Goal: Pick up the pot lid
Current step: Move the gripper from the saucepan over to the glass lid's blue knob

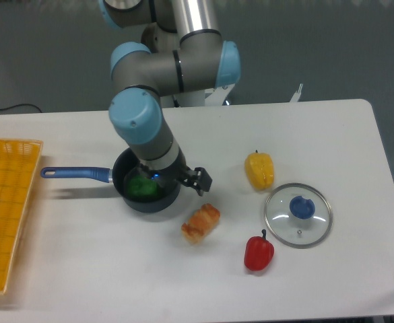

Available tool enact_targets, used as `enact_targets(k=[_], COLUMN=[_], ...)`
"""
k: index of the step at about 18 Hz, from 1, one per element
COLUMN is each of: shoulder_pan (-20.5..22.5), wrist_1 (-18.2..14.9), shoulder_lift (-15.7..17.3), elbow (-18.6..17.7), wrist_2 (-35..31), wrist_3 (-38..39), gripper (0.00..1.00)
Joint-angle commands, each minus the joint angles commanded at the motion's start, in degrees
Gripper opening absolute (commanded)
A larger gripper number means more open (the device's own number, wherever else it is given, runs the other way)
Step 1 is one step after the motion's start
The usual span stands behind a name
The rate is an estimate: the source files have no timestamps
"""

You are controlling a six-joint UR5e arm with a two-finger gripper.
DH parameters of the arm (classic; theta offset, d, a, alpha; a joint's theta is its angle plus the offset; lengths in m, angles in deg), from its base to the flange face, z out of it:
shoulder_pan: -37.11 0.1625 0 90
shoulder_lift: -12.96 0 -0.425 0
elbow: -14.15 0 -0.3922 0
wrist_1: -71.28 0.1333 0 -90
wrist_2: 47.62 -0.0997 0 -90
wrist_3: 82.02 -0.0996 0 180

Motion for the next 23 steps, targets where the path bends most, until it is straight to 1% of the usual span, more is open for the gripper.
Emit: enact_targets(k=[3,4,6,7,9,14,16,18,19,21,23], shoulder_pan=[1.8,3.0,4.7,5.0,7.1,8.5,9.7,11.5,12.0,13.4,14.0], wrist_1=[2.2,2.6,2.6,2.6,2.6,3.4,5.9,10.5,11.6,12.0,12.0], shoulder_lift=[-0.3,0.1,0.3,0.4,1.1,0.7,0.7,0.9,0.8,0.3,-0.9], elbow=[0.6,0.7,0.1,-0.6,-0.6,-1.9,-3.8,-5.6,-6.1,-6.2,-5.1], wrist_2=[0.3,1.1,3.2,3.0,3.0,2.9,3.1,3.7,3.8,3.8,3.4], wrist_3=[-2.6,-2.8,-2.4,-2.7,-2.6,-2.6,-2.6,-2.5,-2.6,-2.8,-4.1], gripper=[1.0,1.0,1.0,1.0,1.0,1.0,1.0,1.0,1.0,1.0,1.0])
